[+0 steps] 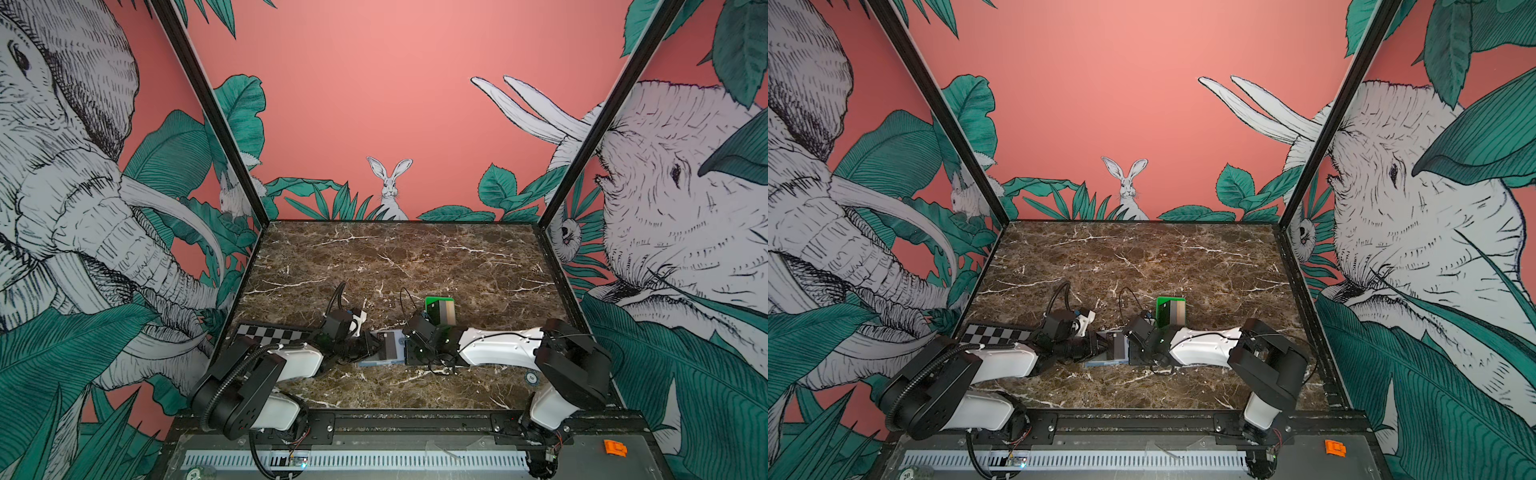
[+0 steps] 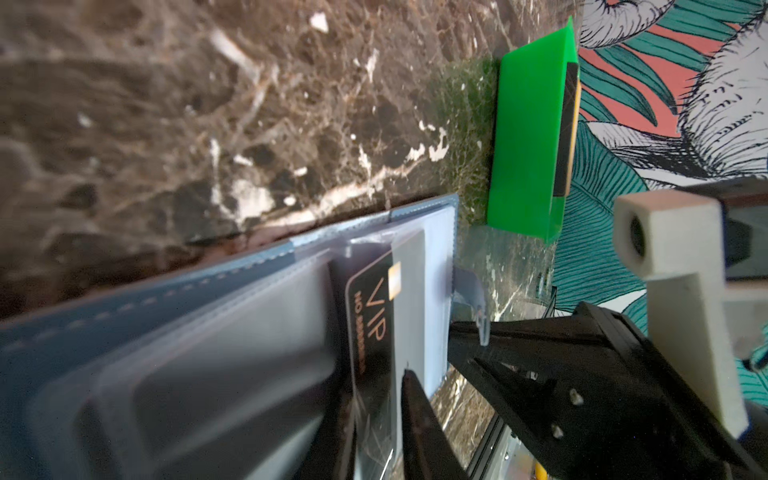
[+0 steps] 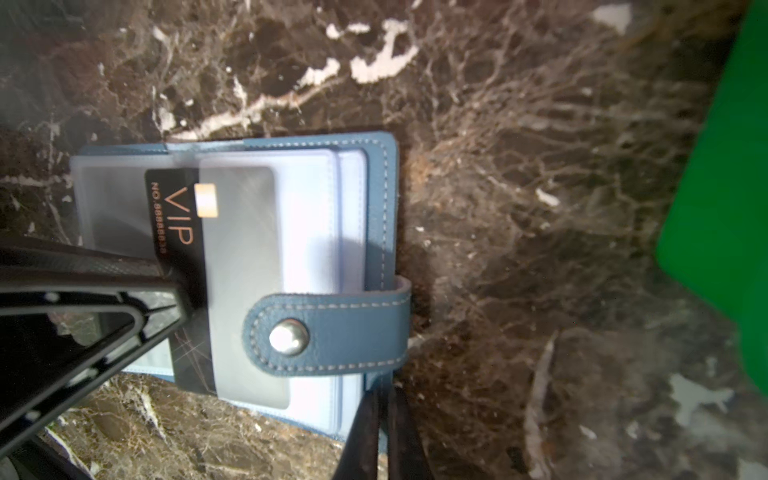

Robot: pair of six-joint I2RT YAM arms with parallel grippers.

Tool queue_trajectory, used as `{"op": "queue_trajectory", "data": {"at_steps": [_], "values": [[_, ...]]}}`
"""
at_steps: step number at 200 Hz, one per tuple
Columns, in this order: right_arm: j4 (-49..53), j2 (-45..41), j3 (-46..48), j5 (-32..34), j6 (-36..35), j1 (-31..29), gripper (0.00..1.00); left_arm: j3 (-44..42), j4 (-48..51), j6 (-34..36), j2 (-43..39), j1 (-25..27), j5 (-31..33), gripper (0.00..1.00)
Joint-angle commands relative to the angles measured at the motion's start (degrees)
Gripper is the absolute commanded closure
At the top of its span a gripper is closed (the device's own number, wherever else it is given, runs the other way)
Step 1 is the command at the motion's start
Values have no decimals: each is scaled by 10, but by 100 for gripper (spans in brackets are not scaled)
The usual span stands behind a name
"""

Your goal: Put the credit cards into the card holder

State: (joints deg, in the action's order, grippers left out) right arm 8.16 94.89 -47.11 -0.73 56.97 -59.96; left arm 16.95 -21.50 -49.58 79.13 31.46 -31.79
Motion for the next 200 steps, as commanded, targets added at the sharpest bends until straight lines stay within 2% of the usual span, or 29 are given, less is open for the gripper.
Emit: {"op": "queue_trajectory", "data": {"at_steps": [1, 28, 77, 127, 200], "values": [[21, 29, 11, 2, 0, -3, 92, 11, 100, 25, -16, 4, 39, 78], [23, 29, 9, 2, -2, -2, 92, 27, 172, 47, -40, 3, 79, 77], [24, 34, 5, 0, -2, -2, 92, 45, 216, 59, -44, 16, 109, 79], [23, 34, 4, -1, -3, -2, 92, 54, 180, 50, -22, 34, 103, 84], [15, 37, 9, -3, -1, -3, 92, 70, 136, 29, 3, 63, 98, 85]]}}
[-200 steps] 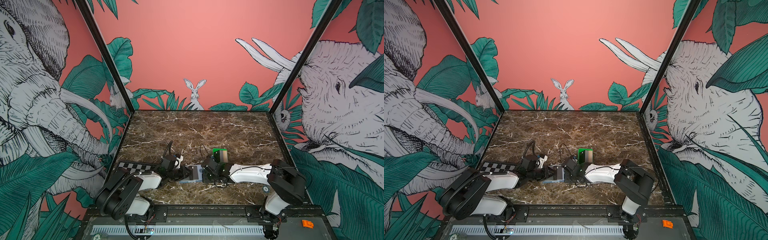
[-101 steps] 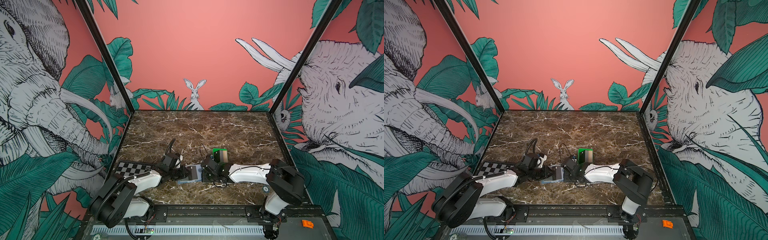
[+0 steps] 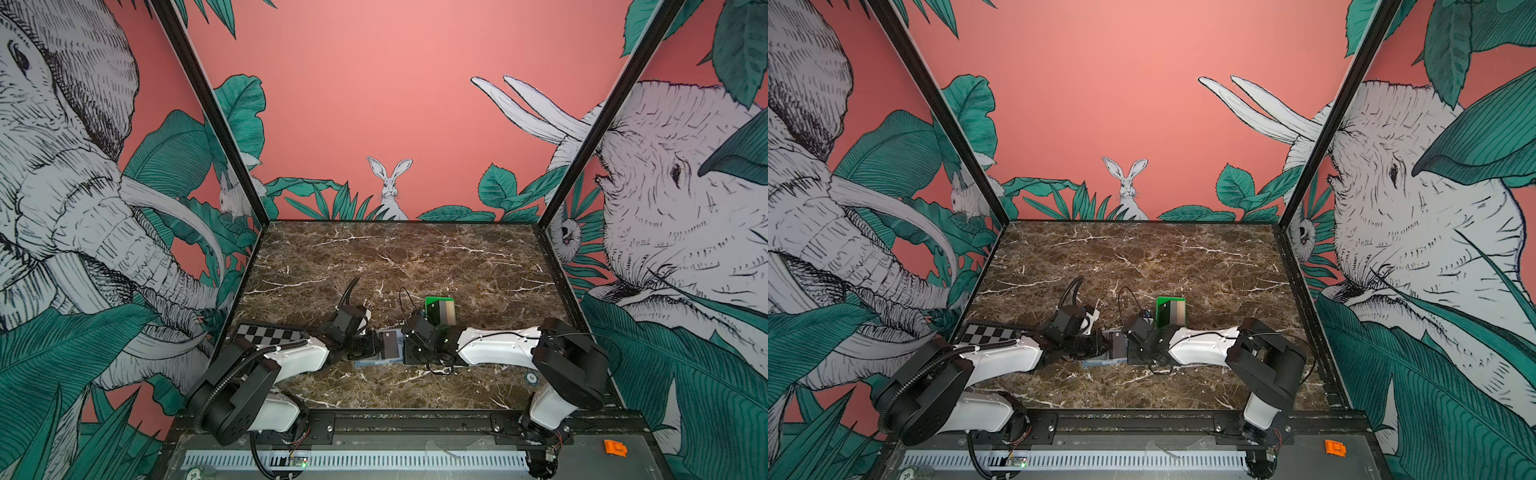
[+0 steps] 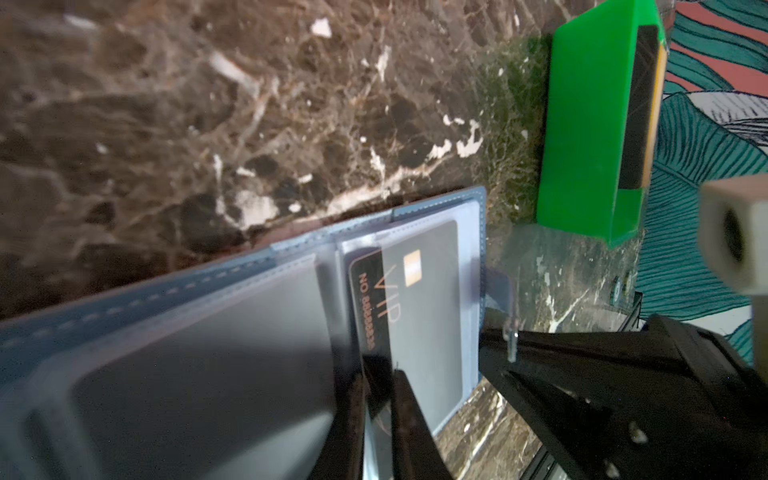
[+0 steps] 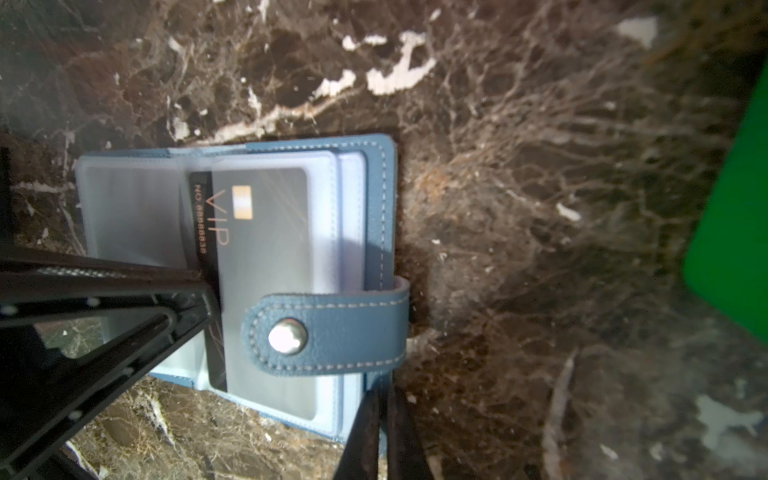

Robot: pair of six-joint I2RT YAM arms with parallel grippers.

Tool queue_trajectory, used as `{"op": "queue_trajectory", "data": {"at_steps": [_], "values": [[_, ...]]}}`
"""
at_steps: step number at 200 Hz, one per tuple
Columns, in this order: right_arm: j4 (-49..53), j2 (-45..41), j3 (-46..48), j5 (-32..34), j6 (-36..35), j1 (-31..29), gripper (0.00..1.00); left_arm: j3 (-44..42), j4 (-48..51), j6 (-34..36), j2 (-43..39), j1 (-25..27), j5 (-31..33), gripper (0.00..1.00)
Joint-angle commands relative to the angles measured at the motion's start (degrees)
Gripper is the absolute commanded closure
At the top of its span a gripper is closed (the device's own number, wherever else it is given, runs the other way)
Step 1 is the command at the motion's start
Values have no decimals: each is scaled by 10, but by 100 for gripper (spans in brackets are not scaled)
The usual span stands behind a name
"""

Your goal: Put the credit cards into the card holder

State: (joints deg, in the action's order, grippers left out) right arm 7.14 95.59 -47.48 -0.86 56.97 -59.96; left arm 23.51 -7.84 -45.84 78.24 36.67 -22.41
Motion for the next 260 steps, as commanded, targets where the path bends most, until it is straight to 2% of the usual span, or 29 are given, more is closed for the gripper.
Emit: {"op": "queue_trajectory", "data": {"at_steps": [1, 80, 113, 138, 192, 218, 260], "values": [[25, 30, 12, -2, -1, -2, 92, 4, -1, -8, 11, 11, 4, 85], [22, 28, 16, -1, 1, -2, 93, -13, -73, -39, 19, 12, -32, 84], [23, 26, 19, 0, 1, -3, 93, -14, -78, -30, 17, 17, -38, 83], [23, 25, 19, 1, 2, -2, 93, -13, -63, -25, 15, 19, -34, 84], [20, -12, 30, 11, 1, -3, 95, -14, 40, -1, -33, 19, 26, 86], [-21, -30, 40, -4, -1, -2, 95, -11, 64, 6, -57, 19, 33, 85], [-107, -34, 70, -24, 17, -2, 92, -13, 49, 2, -63, 21, 20, 86]]}}
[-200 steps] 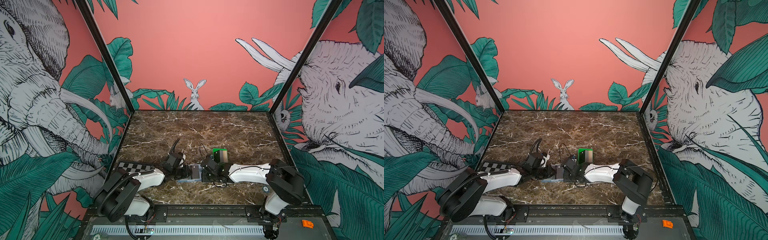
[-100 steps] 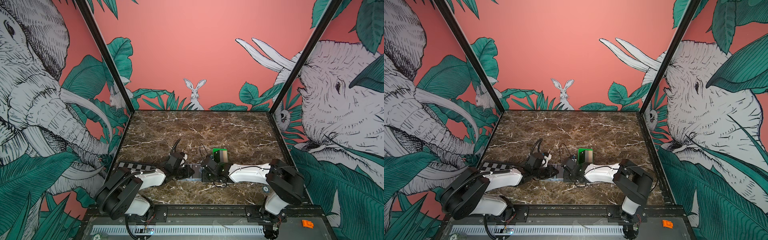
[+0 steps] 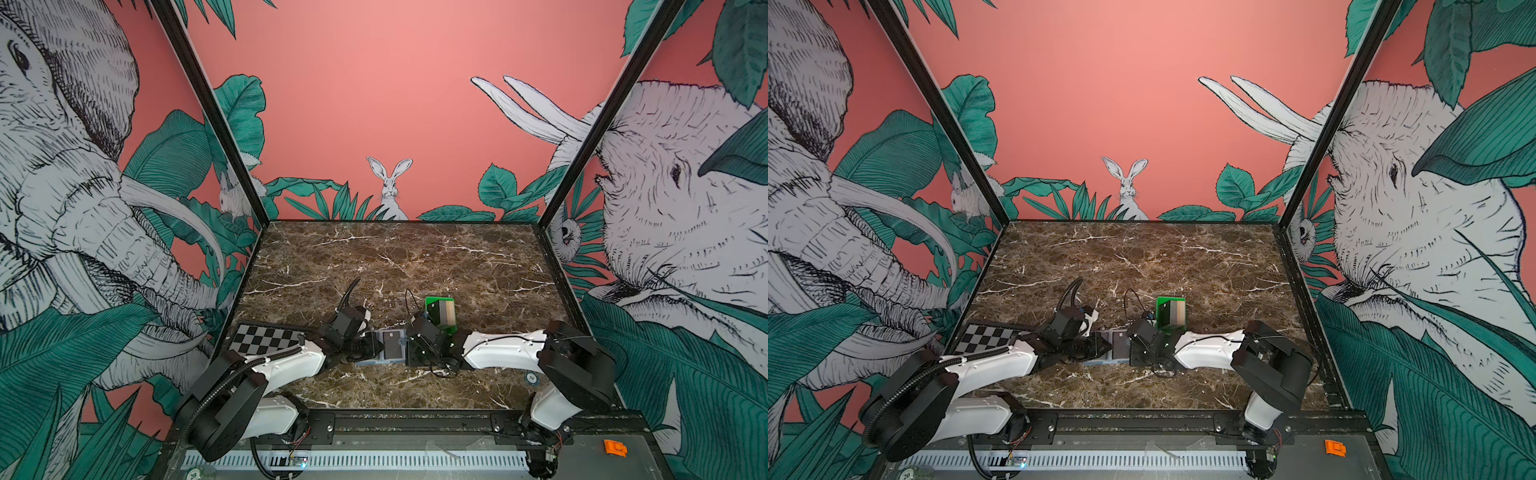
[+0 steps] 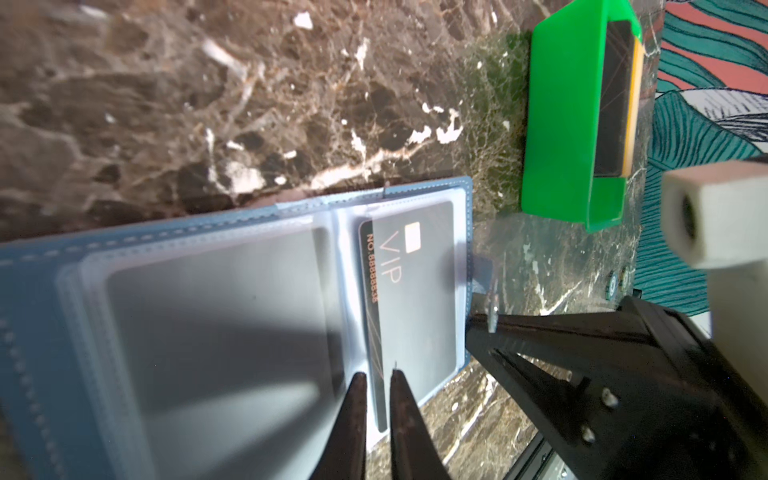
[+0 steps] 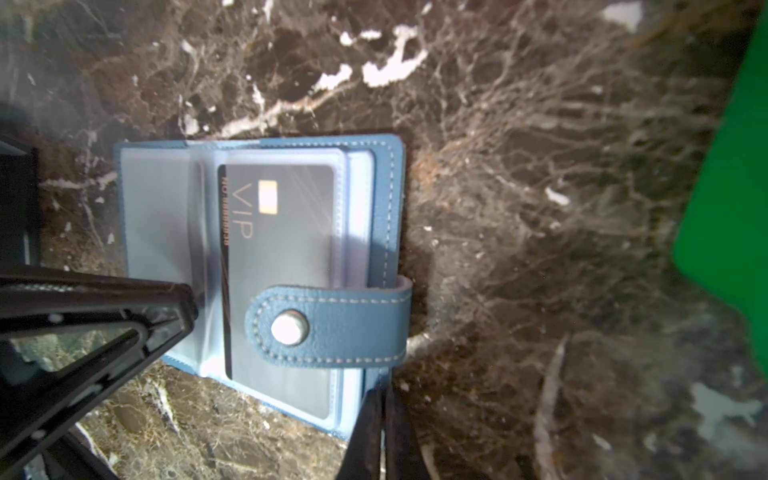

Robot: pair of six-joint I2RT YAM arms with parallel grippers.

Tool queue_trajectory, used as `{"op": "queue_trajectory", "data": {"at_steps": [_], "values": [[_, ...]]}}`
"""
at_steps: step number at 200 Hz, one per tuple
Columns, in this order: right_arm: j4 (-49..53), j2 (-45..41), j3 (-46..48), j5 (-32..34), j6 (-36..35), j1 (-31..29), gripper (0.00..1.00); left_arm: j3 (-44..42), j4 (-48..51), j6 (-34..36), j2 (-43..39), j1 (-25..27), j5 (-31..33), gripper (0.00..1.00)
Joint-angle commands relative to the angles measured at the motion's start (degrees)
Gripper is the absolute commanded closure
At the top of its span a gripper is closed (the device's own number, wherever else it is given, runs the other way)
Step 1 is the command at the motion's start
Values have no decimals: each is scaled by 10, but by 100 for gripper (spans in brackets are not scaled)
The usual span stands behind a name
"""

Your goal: Put the credit cards into the card holder

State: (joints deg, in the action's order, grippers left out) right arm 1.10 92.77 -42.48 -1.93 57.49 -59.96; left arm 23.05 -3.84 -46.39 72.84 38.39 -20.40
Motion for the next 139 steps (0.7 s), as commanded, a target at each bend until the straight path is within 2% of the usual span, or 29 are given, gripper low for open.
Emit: {"op": "queue_trajectory", "data": {"at_steps": [1, 24, 82, 139], "values": [[-48, -6, 21, -13, 12, -2, 91, -8, 9, 8, -8, 3, -1, 85], [-61, -26, 32, -7, 20, -1, 90, -6, -7, 2, 5, 9, -6, 85], [-58, -64, 50, 19, 24, 1, 88, 9, 24, 11, 32, 14, 25, 86], [-154, -54, 71, -30, 28, 8, 83, 4, 40, 5, 30, 14, 45, 91]]}}
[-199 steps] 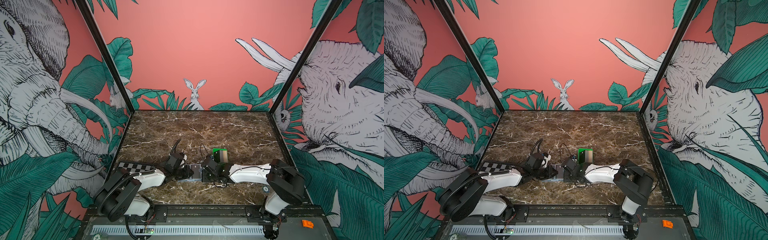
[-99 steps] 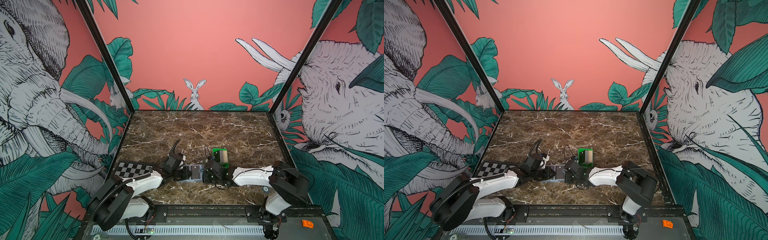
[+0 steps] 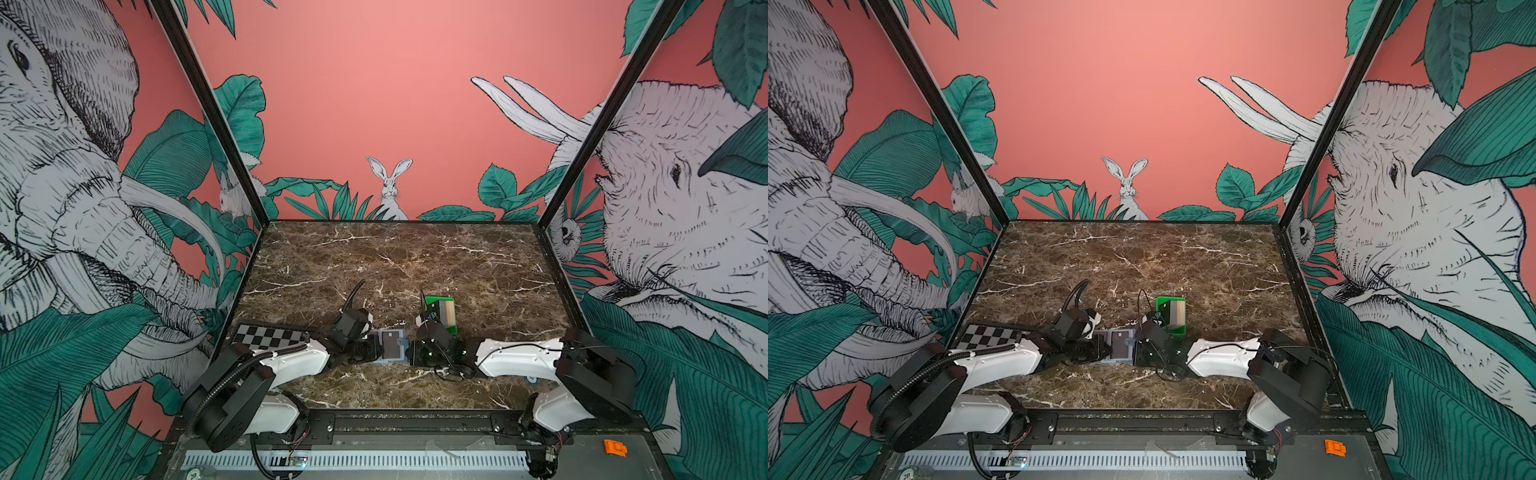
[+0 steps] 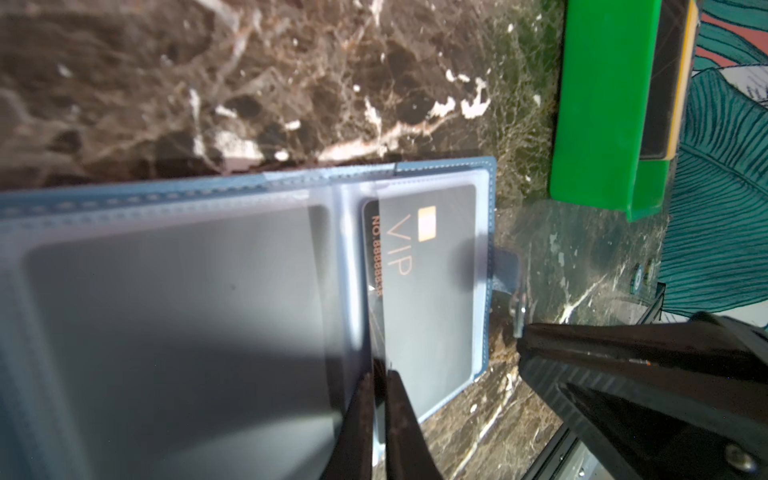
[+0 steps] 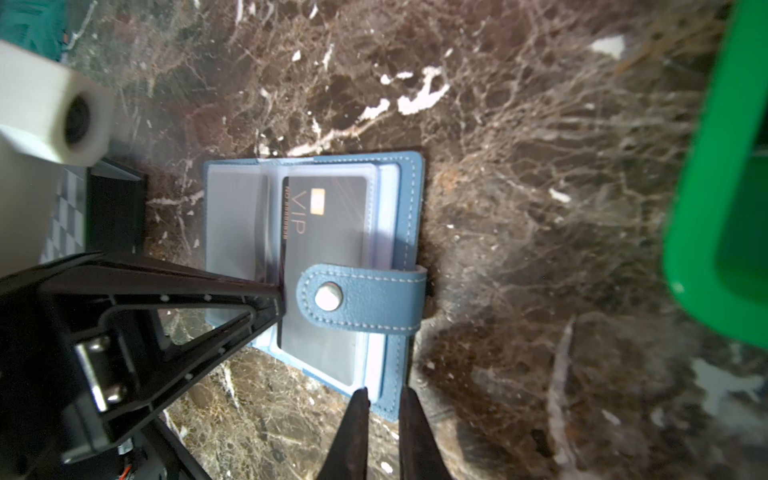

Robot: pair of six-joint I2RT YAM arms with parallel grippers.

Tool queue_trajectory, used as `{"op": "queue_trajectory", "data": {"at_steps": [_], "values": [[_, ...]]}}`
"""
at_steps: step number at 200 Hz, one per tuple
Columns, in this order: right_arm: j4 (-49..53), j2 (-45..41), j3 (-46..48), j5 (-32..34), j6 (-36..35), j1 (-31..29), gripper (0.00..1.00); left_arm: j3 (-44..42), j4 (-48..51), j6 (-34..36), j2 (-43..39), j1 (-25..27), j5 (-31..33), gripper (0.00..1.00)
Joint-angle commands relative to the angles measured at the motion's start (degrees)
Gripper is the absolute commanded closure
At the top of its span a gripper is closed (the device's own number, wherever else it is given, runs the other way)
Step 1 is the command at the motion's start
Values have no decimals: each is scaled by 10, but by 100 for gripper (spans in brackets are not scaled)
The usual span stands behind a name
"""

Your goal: Put the credit cards into the card holder

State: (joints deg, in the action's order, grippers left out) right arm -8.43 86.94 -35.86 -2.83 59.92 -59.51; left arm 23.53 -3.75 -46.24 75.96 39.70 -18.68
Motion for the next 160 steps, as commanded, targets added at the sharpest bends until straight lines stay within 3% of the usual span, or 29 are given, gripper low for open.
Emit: {"op": "queue_trajectory", "data": {"at_steps": [1, 160], "values": [[-60, 5, 4, -21, 4, 3, 83, -1, 39, 4, -2, 1, 28, 91], [-90, 62, -11, -52, 13, 5, 79, -11, 39, 2, -6, 1, 32, 96]]}}
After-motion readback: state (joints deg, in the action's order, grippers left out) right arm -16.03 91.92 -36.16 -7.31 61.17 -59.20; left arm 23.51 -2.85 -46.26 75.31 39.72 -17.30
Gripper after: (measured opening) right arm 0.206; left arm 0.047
